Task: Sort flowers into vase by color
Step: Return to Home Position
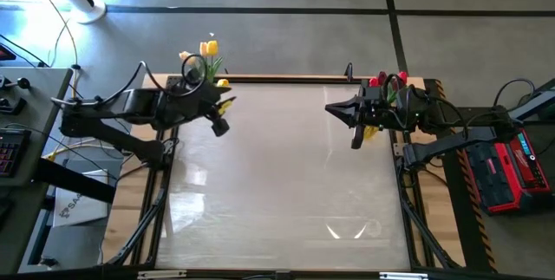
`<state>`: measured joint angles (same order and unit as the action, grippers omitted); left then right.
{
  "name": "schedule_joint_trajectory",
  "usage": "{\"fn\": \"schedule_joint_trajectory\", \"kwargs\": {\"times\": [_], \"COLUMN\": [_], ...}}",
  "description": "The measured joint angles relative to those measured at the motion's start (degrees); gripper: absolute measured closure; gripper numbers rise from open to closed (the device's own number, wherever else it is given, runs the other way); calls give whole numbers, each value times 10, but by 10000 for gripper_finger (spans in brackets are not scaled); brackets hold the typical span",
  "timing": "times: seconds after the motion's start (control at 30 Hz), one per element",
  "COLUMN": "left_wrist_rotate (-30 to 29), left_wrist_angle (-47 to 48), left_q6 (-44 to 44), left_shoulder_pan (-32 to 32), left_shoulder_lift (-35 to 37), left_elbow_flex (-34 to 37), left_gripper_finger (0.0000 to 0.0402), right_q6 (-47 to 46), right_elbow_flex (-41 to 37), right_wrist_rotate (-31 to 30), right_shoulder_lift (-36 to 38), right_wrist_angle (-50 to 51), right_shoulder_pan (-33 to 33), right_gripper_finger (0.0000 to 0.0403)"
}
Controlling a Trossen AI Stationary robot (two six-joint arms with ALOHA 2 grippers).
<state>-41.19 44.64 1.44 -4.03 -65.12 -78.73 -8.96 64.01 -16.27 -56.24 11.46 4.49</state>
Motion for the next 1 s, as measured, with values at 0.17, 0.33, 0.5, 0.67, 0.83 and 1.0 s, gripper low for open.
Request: {"fn": "schedule_joint_trajectory", "kwargs": {"times": [0.17,0.33,0.5,0.67,0.83,1.0], "left_wrist_rotate": [1,38,109,121,119,110], "left_wrist_angle": [-24,-57,-107,-131,-161,-198], "left_q6": [-26,-50,-48,-8,31,52], "left_shoulder_pan": [-24,-46,-66,-82,-101,-122], "left_shoulder_lift": [-38,-65,-80,-89,-89,-80], "left_elbow_flex": [-30,-49,-50,-47,-31,-3], "left_gripper_finger": [290,290,290,293,307,320], "right_q6": [0,0,0,0,0,0], "right_elbow_flex": [0,0,0,0,0,0], "right_wrist_rotate": [0,0,0,0,0,0], "right_shoulder_lift": [0,0,0,0,0,0], "right_wrist_angle": [0,0,0,0,0,0], "right_shoulder_pan": [0,0,0,0,0,0], "right_gripper_finger": [402,402,402,402,402,402]}}
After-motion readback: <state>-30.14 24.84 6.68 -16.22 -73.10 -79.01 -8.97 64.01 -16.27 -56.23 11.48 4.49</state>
